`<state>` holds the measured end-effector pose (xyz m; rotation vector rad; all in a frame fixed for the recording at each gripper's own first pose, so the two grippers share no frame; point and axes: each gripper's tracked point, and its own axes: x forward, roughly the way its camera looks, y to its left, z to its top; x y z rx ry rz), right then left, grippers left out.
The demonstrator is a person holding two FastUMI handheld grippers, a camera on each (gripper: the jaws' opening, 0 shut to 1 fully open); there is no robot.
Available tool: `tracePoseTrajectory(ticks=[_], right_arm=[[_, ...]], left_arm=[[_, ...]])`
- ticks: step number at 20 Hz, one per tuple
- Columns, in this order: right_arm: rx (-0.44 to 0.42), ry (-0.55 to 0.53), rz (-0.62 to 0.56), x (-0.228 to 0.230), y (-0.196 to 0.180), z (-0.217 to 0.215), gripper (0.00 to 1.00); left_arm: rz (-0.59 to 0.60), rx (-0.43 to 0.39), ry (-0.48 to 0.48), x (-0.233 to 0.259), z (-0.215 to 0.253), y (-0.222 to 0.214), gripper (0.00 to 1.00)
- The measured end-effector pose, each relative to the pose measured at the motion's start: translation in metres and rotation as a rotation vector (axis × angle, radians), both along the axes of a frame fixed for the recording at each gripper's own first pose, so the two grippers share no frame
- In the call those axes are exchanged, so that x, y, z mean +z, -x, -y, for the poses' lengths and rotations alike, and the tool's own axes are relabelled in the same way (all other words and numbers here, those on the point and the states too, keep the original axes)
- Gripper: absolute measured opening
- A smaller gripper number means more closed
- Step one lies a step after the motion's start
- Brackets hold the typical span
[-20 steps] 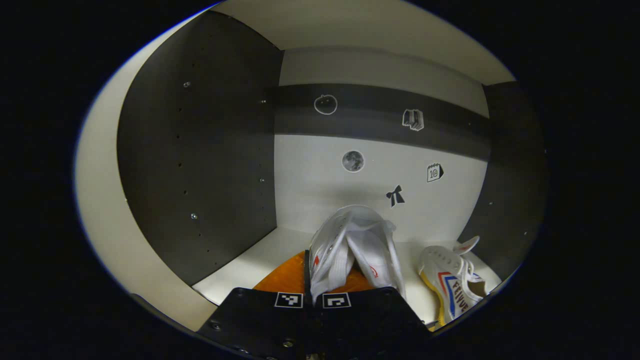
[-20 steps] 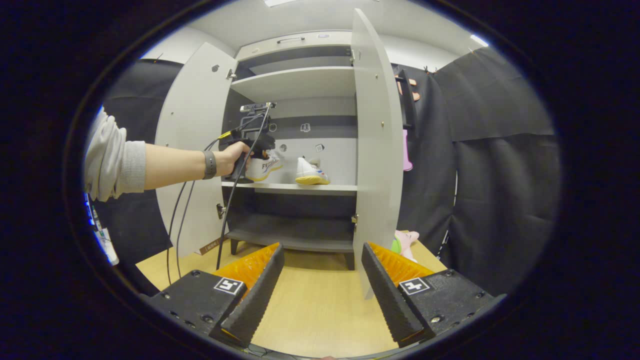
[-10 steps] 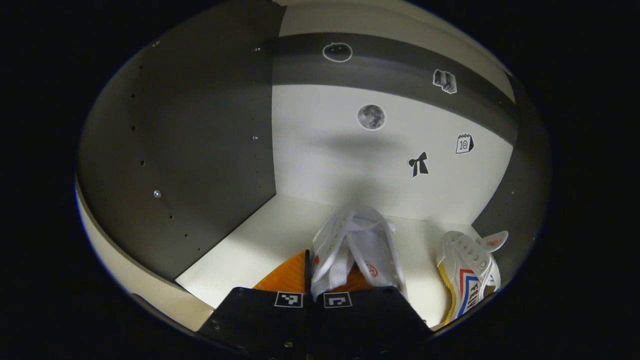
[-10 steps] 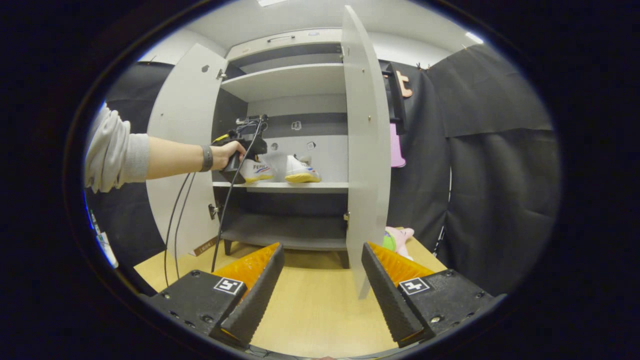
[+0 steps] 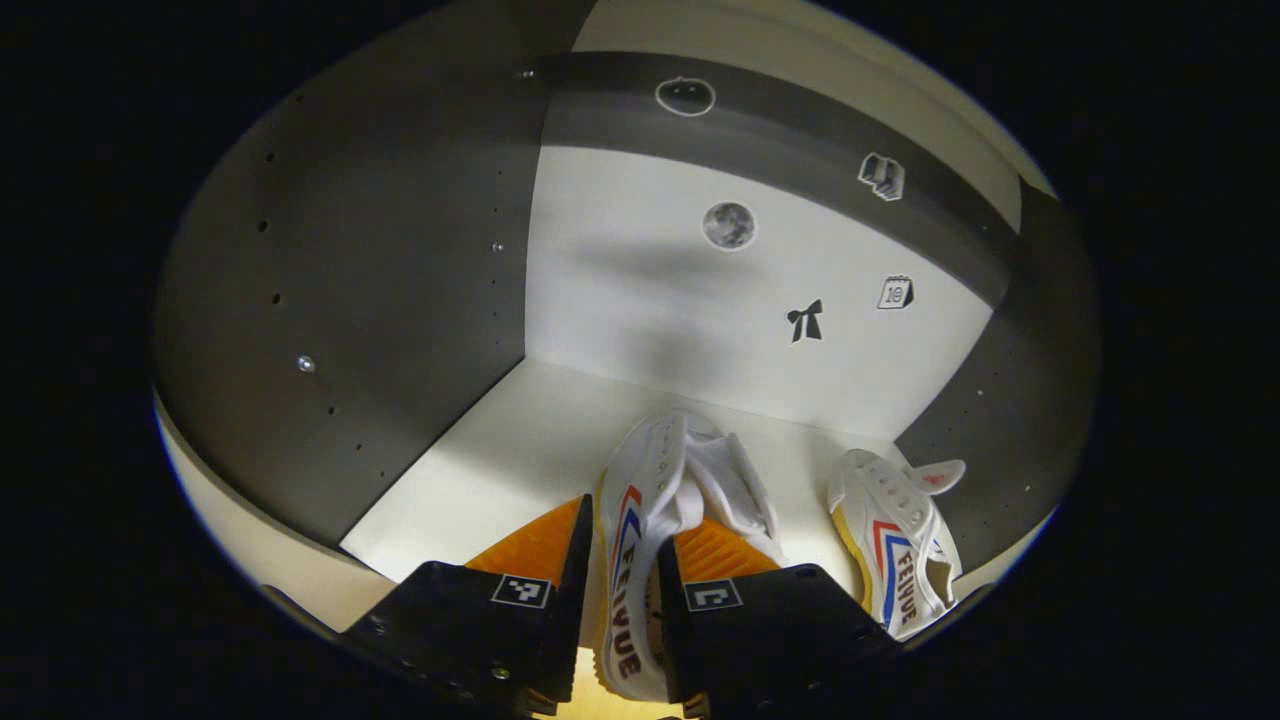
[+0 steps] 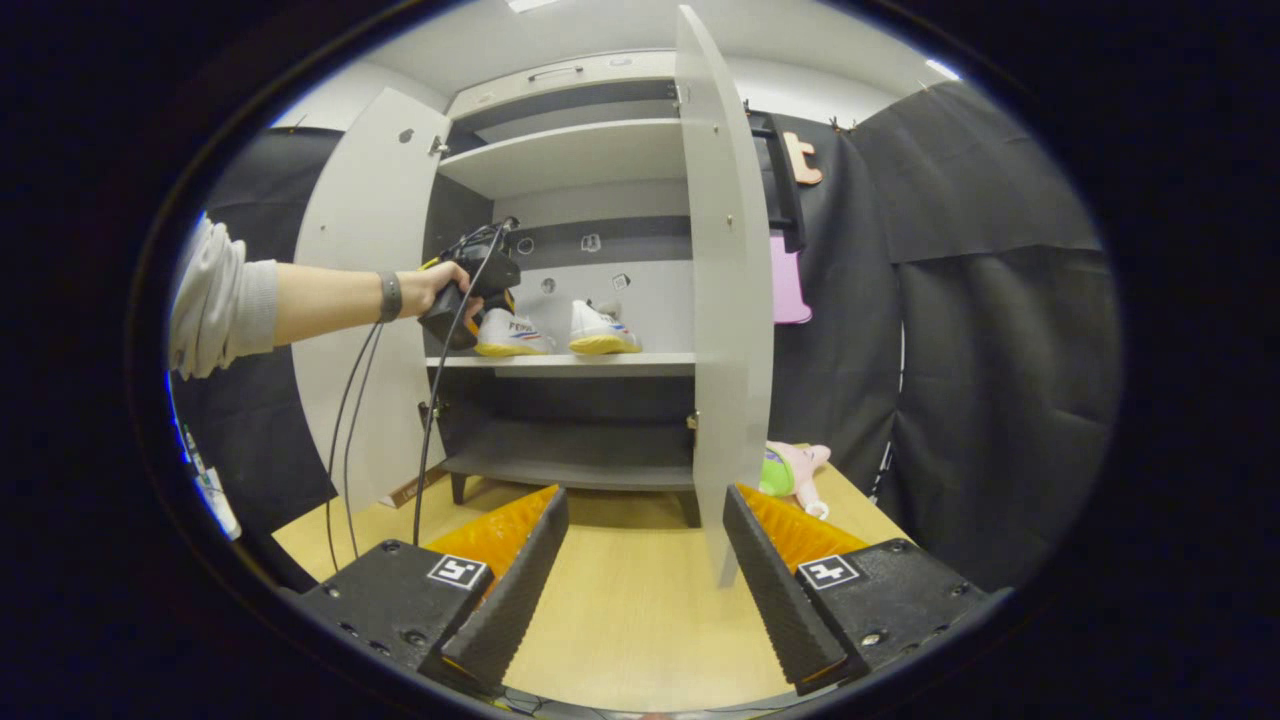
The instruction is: Grab one shoe with the right hand and put it into the shoe cabinet, grab the other shoe with the left hand and put it into the shoe cabinet; then close the right door with the right hand and the left door with the left hand.
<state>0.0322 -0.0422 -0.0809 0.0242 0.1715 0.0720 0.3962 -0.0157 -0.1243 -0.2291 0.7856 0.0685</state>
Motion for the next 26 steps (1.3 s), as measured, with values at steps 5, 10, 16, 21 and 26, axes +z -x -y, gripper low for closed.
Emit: tracePoseTrajectory(ticks=[5,10,16,21,26], right_arm=[[0.048,-0.008,0.002,0.0,0.004,-0.015,0.98],[0.082,-0.027,0.019,0.008,0.011,-0.03,0.97],[0.101,-0.019,0.069,0.029,0.028,-0.039,0.98],[0.111,-0.043,0.071,0.03,0.043,-0.043,0.98],[0.101,-0.032,0.055,0.026,0.053,-0.038,0.98]], left_arm=[[0.184,-0.064,-0.026,0.066,-0.004,0.045,0.34],[0.437,-0.162,0.023,0.125,0.006,0.164,0.33],[0.606,-0.173,-0.085,0.099,0.007,0.33,0.33],[0.596,-0.166,0.007,0.062,0.04,0.425,0.45],[0.652,-0.163,-0.083,0.069,0.035,0.446,0.77]])
